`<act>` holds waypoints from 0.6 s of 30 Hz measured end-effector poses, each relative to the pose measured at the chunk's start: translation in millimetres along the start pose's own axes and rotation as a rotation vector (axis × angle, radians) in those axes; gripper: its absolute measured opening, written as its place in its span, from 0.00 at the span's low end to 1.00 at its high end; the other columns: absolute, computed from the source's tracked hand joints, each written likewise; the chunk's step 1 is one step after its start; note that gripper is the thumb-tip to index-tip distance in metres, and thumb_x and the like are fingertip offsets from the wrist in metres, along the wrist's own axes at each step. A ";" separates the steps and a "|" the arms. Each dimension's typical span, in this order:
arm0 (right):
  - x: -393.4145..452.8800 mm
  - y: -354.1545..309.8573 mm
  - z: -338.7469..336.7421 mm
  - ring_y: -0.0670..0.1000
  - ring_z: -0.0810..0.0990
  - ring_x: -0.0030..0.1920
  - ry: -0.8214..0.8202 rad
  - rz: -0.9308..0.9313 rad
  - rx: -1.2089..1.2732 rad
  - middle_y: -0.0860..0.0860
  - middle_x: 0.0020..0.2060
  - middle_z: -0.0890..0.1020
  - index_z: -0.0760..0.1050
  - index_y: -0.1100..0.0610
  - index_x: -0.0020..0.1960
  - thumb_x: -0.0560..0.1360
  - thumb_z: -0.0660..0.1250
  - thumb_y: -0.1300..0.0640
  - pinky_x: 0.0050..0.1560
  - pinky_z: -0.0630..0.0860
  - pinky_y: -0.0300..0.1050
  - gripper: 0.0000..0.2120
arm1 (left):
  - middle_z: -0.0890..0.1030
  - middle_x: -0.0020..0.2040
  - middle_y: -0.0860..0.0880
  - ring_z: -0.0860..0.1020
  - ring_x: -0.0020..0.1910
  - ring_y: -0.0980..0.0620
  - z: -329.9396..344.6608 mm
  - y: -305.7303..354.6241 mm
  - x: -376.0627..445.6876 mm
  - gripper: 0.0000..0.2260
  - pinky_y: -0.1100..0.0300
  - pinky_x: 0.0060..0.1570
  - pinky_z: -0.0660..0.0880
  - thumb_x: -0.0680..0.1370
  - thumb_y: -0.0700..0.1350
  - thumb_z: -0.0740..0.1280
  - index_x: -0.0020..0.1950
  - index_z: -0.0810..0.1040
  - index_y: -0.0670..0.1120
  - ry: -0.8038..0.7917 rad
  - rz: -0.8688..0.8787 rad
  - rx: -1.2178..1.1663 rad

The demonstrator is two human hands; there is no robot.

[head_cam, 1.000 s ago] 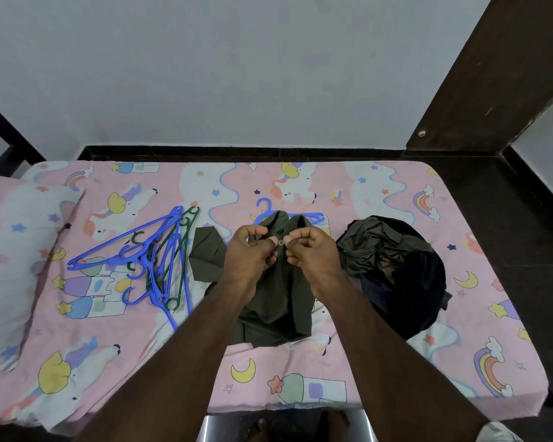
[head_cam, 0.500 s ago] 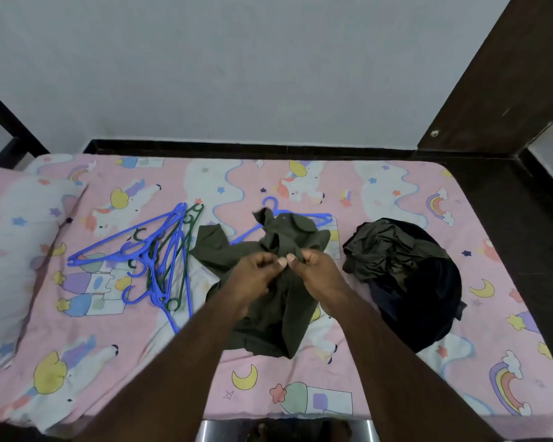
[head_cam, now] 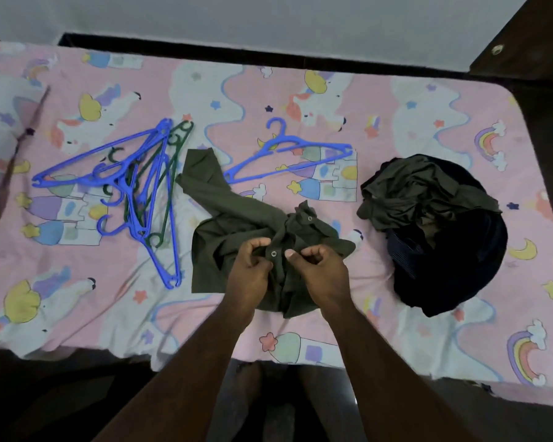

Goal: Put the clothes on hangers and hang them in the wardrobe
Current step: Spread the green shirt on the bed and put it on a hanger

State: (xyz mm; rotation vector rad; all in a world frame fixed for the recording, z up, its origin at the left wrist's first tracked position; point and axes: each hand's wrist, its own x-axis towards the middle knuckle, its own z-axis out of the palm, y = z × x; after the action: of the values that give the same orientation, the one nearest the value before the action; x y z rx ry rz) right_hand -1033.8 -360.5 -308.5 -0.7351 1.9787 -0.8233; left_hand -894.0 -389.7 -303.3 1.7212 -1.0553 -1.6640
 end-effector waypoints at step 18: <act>-16.0 -42.7 -28.1 0.49 0.65 0.29 -0.096 -0.076 -0.289 0.50 0.26 0.68 0.65 0.55 0.30 0.75 0.67 0.58 0.30 0.63 0.43 0.17 | 0.84 0.46 0.51 0.80 0.44 0.59 12.6 31.9 -7.3 0.05 0.70 0.48 0.75 0.77 0.37 0.70 0.47 0.83 0.46 -0.009 0.288 0.518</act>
State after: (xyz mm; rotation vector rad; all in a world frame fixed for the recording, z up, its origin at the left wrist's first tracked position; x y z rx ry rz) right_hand -1042.7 -367.0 -256.1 -1.0028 2.0152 -0.5385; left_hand -911.6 -399.8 -274.7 1.7482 -1.7616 -1.2893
